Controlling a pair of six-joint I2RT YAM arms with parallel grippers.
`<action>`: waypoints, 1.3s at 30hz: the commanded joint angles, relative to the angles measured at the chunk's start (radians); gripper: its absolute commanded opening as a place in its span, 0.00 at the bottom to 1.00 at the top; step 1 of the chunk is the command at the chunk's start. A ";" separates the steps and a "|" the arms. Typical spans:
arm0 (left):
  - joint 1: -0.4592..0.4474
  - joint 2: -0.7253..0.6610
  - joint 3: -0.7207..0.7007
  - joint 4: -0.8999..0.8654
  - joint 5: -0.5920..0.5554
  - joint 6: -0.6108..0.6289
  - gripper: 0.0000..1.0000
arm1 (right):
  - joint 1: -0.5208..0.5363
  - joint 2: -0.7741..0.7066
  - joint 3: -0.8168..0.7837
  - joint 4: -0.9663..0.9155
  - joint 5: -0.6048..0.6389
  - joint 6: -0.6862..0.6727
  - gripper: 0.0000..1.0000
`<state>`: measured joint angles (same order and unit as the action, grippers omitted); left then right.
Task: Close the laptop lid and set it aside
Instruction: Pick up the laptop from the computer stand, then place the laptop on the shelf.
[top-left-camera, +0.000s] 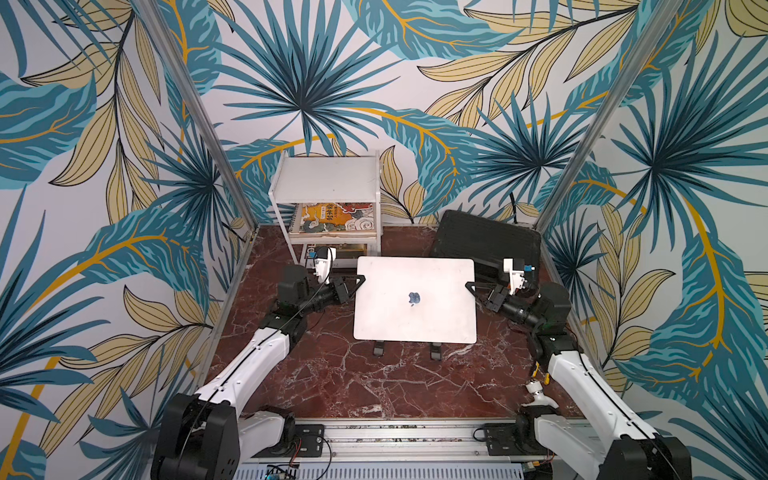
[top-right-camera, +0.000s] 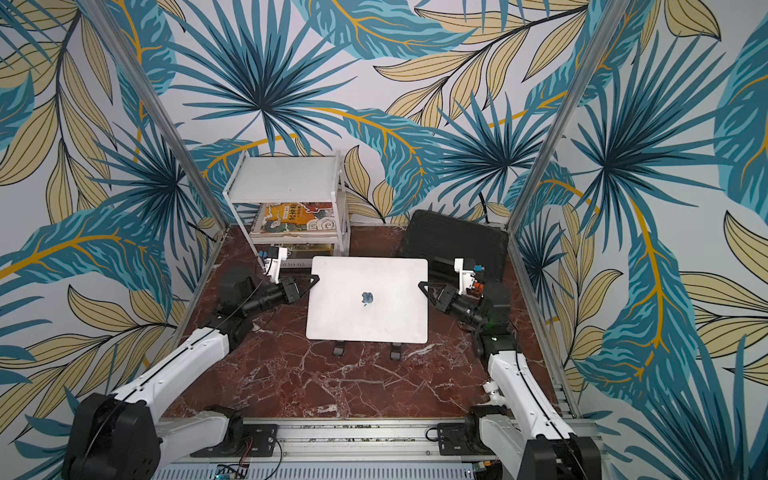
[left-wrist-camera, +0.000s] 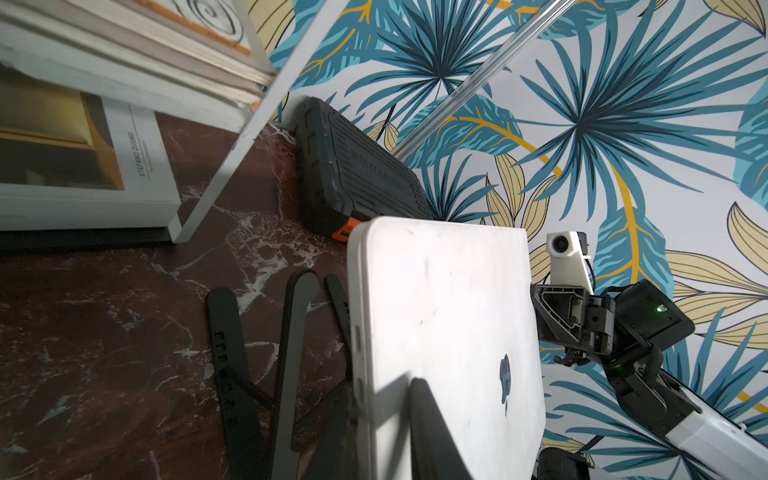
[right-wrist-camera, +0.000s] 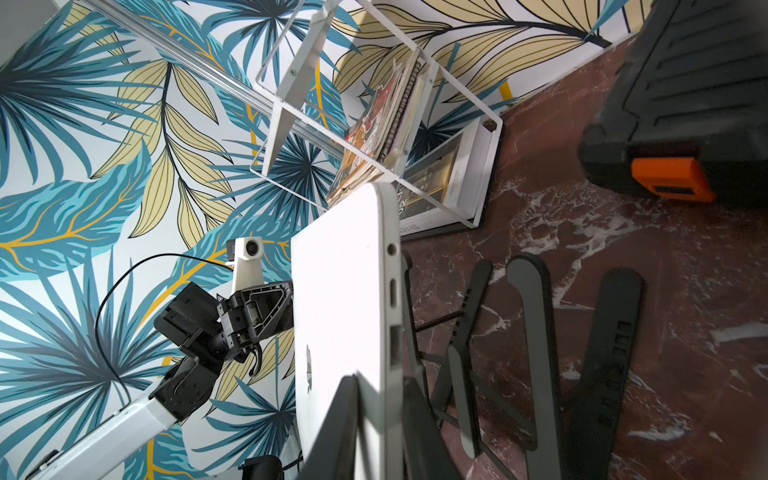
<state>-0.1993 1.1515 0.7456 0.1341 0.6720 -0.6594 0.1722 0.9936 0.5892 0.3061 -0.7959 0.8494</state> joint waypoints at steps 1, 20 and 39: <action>0.005 -0.054 0.150 -0.313 -0.192 0.140 0.00 | 0.041 0.002 0.130 -0.155 0.078 -0.017 0.00; 0.010 0.218 0.967 -0.786 -0.296 0.220 0.00 | 0.188 0.473 0.943 -0.301 0.170 0.080 0.00; 0.122 0.756 1.665 -0.865 -0.201 0.187 0.00 | 0.257 1.156 1.956 -0.485 0.215 0.145 0.00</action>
<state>-0.0502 1.8702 2.3791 -0.7551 0.4309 -0.5900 0.3588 2.1391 2.4420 -0.2386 -0.5728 0.9710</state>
